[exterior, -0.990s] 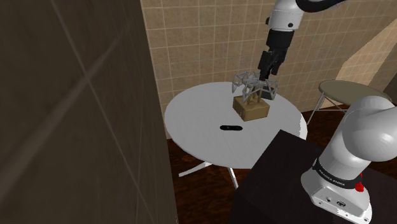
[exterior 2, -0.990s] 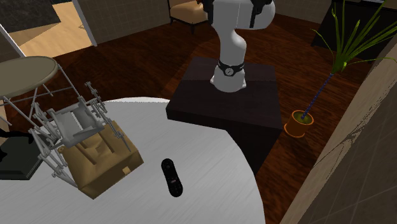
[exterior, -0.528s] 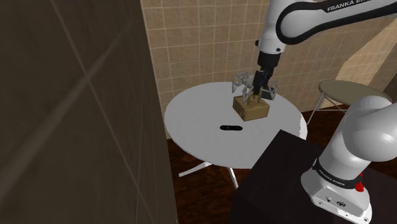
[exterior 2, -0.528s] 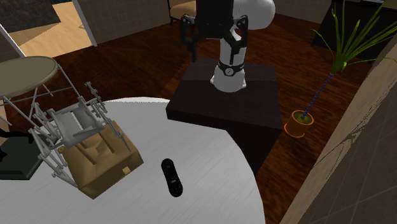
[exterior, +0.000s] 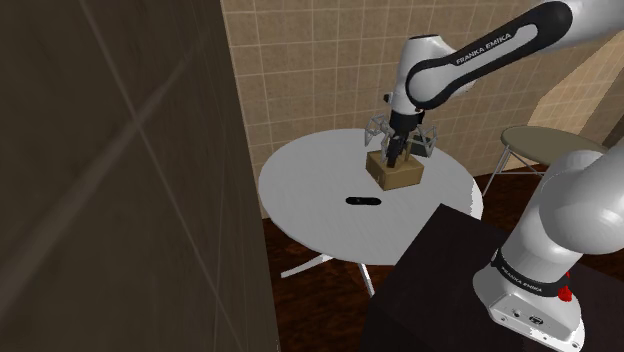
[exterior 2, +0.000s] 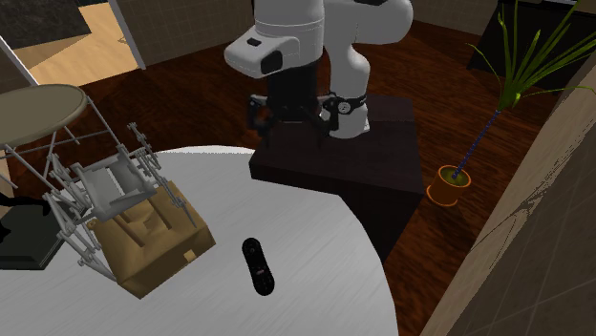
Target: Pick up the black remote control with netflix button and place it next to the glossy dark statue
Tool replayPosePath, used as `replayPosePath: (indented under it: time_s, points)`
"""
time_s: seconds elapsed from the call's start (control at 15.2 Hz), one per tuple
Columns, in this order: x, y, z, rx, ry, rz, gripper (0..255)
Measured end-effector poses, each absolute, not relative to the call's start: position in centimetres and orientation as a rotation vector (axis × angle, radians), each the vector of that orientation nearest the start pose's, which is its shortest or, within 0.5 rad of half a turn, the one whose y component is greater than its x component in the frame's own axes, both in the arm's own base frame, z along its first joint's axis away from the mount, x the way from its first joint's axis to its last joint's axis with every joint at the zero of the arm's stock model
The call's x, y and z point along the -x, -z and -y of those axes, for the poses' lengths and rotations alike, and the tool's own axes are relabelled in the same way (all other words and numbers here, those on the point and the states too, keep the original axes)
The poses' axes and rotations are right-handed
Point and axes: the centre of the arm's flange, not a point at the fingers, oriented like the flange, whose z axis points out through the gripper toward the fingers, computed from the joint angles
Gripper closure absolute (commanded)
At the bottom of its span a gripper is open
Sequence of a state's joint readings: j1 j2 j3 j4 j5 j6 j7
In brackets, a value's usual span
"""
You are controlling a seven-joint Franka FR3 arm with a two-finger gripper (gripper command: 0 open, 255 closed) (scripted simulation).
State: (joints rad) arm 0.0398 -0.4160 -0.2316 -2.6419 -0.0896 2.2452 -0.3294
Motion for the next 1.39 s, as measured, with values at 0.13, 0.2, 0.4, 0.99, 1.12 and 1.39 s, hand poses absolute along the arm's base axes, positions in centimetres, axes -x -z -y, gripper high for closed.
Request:
replayPosePath:
  time_s: [0.13,0.2,0.4,0.99,1.12,1.39]
  points:
    - [-39.6,-35.3,7.9,3.101,0.025,0.390,0]
    - [-40.1,-34.3,8.4,3.098,0.024,0.419,0]
    - [-41.9,-30.9,9.2,3.090,0.021,0.506,0]
    - [-47.3,-20.6,11.6,3.051,0.013,0.771,0]
    - [-48.5,-18.2,12.1,3.039,0.010,0.829,0]
    - [-50.7,-14.1,12.7,3.014,0.005,0.936,0]
